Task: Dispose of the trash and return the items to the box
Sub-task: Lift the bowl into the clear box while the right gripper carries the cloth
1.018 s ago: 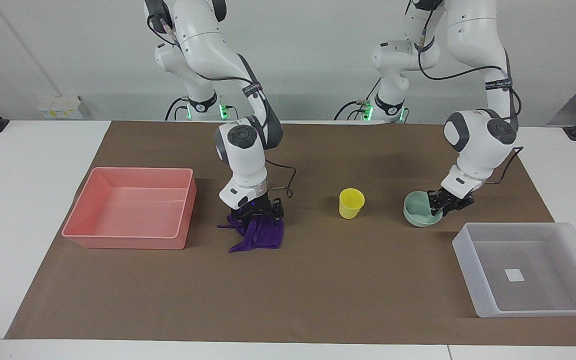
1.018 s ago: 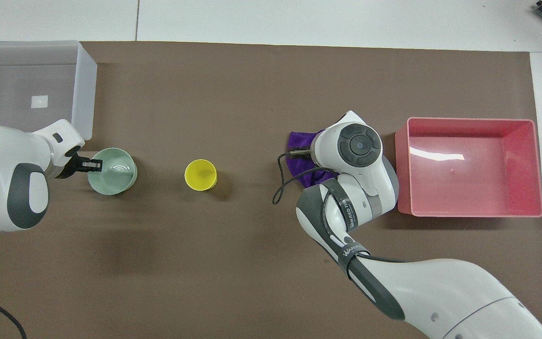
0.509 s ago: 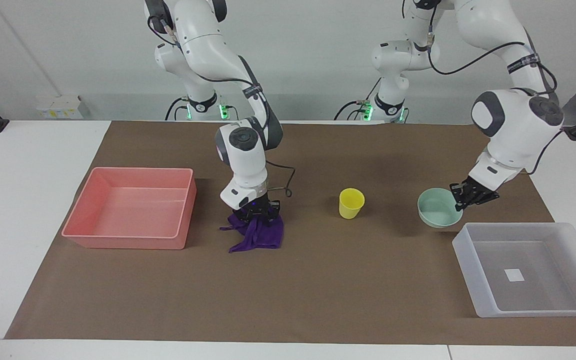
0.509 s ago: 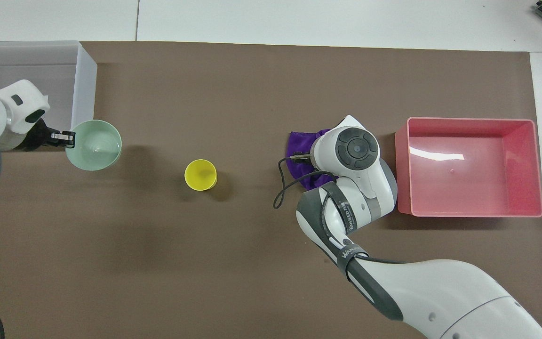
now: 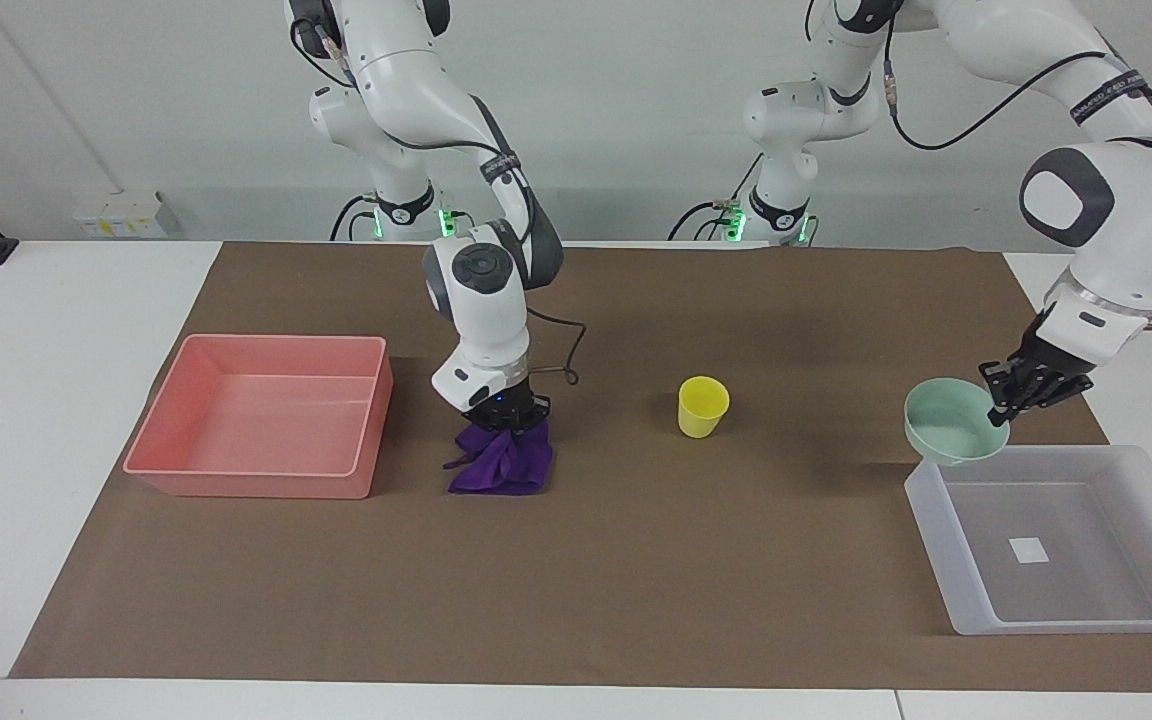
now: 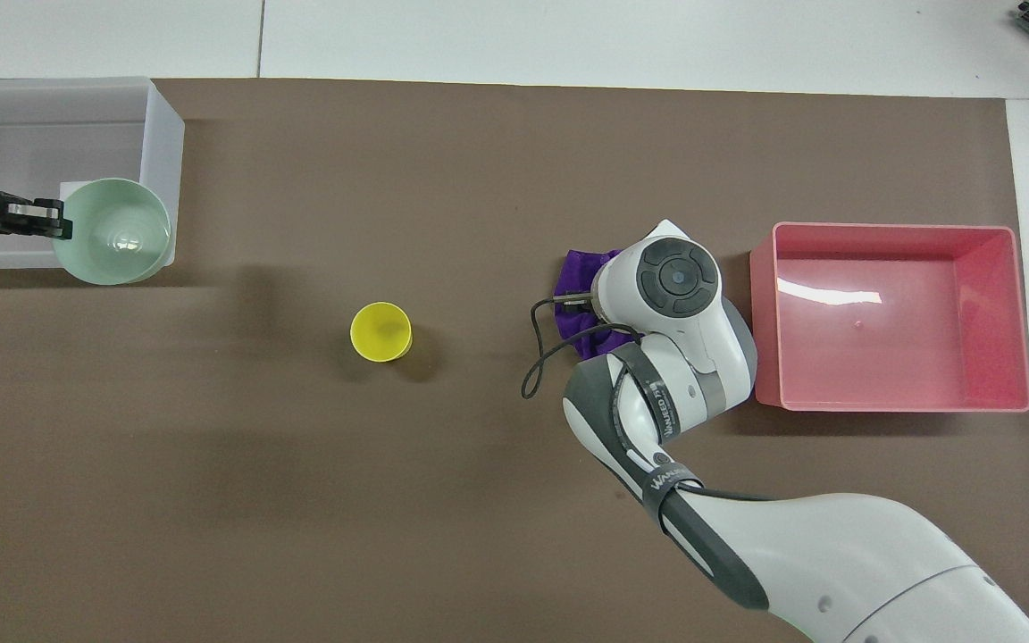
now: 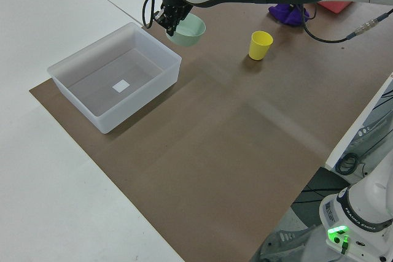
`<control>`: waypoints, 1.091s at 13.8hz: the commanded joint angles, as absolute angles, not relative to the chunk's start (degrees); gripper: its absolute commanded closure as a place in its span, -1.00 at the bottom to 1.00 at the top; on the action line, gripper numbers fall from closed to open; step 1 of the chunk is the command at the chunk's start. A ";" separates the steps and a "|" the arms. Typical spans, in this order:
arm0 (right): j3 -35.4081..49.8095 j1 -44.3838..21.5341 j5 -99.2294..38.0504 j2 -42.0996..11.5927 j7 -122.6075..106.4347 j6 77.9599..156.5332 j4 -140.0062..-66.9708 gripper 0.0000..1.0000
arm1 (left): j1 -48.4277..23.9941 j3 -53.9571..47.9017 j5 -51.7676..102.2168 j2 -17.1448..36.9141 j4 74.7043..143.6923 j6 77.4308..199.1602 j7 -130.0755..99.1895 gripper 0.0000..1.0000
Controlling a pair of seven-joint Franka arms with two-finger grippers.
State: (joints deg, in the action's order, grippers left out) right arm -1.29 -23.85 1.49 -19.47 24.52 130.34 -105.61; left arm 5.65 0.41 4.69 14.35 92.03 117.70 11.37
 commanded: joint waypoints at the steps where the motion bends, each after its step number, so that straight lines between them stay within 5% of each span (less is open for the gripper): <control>1: -1.32 -22.68 1.94 -13.55 26.45 122.37 -103.72 1.00 | 8.61 0.09 4.75 18.62 86.94 120.40 11.60 1.00; 8: -1.41 -18.55 2.46 -0.98 27.07 108.11 -103.01 1.00 | 14.85 -0.53 3.96 34.34 70.86 121.11 11.95 1.00; 15: -1.67 -13.11 2.90 3.95 21.47 102.40 -103.01 1.00 | 15.29 -0.62 3.51 38.59 72.59 126.48 12.04 1.00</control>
